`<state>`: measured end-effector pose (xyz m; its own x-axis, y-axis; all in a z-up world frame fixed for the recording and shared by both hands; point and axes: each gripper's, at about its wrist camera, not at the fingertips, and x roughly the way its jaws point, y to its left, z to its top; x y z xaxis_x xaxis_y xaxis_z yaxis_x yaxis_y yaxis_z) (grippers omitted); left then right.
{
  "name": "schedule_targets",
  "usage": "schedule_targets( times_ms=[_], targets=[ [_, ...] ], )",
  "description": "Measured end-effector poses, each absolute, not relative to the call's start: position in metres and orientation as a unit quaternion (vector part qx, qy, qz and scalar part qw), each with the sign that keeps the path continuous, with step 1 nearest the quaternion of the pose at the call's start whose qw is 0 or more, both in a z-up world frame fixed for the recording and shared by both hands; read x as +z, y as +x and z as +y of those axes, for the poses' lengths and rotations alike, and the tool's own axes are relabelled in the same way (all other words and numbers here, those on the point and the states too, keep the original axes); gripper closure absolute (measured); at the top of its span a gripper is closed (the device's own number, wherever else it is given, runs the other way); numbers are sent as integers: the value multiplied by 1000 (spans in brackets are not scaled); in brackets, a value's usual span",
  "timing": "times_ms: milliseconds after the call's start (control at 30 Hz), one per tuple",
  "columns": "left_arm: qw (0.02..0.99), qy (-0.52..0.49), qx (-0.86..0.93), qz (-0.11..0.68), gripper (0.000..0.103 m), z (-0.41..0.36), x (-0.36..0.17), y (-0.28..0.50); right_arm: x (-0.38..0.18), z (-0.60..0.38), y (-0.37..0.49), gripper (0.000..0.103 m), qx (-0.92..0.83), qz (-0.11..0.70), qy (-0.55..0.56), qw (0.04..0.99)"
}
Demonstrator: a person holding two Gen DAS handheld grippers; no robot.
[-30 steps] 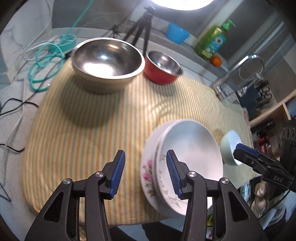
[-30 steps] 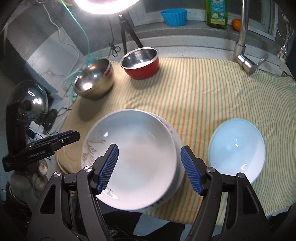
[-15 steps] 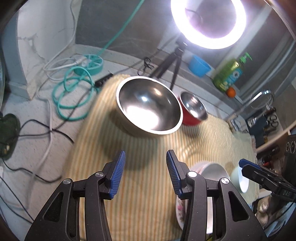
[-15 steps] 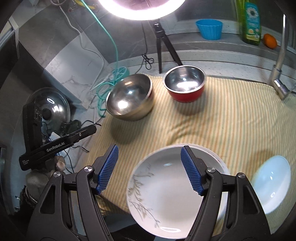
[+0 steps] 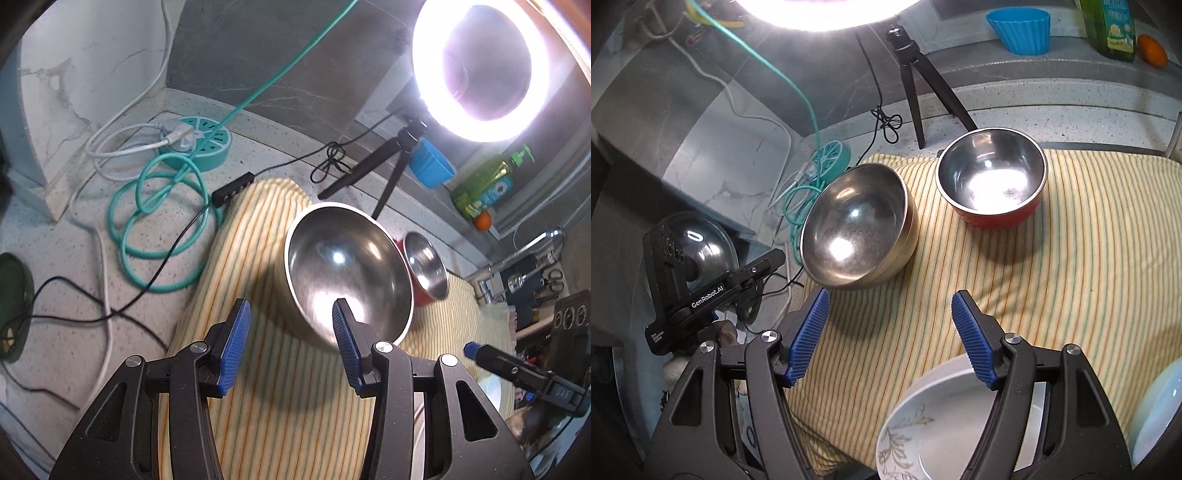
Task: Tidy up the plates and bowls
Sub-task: 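Move both grippers to the large steel bowl rim and close them, then lift the steel bowl and carry it toward the plate stack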
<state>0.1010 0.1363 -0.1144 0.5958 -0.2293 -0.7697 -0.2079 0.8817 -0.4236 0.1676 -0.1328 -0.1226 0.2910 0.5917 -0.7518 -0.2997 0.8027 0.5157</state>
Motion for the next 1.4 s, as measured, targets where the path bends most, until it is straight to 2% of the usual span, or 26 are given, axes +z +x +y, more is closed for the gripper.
schedule_targets(
  times_ms=[100,333,433,700,967,1100,1400],
  targets=[
    [856,-252,-6,452,58,142,-120,114,-132,-126,180,41,282,535,152,782],
    [851,-252,-8,461,58,146,-128,134,-143,-110,197,42,281,545,151,776],
    [850,-249,-11,465,58,146,-131,139,-149,-105,202,50,278,551,148,773],
    [843,-252,-16,475,62,147,-142,147,-163,-95,212,55,271,566,146,765],
    [837,-250,-30,486,82,141,-151,152,-173,-86,219,68,271,574,141,760],
    [836,-248,-35,487,83,137,-152,153,-173,-82,219,78,279,572,134,759],
    [840,-239,-33,485,83,133,-147,148,-169,-80,213,80,277,575,130,759]
  ],
)
